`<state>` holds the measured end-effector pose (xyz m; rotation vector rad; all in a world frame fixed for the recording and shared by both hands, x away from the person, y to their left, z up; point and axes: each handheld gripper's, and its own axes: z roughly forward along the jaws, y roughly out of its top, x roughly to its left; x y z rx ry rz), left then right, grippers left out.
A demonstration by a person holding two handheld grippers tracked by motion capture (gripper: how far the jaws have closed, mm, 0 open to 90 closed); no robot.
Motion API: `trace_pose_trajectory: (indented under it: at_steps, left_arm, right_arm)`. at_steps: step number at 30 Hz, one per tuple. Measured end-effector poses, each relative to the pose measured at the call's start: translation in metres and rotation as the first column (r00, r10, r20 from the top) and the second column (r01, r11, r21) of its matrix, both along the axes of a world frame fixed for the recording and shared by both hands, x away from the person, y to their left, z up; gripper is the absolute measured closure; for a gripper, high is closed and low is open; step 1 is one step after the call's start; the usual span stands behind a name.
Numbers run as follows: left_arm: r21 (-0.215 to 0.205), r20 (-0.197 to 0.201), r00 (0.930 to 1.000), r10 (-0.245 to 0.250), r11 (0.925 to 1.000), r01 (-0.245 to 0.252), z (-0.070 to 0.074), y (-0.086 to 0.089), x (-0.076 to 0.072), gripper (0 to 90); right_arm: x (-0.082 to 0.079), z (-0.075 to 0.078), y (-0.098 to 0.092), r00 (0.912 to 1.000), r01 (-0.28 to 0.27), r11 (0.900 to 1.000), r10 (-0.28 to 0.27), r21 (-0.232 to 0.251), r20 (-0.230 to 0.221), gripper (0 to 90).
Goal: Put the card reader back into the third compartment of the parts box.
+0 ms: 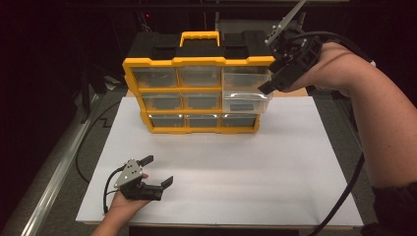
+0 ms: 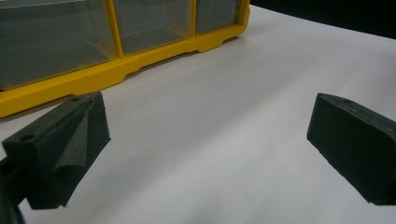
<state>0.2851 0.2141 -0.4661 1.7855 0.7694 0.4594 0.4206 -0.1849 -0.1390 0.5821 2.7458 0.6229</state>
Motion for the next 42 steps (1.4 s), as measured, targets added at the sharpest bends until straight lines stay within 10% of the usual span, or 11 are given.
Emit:
trace_pose_trajectory:
  at_steps: [42]
  left_arm:
    - [0.005,-0.005,1.0,-0.003,1.0,0.003,-0.001,-0.002,0.001,0.5]
  right_arm:
    - [-0.051,-0.065,-0.07,0.9926,0.105,0.994,-0.107,-0.043,-0.057,5.9]
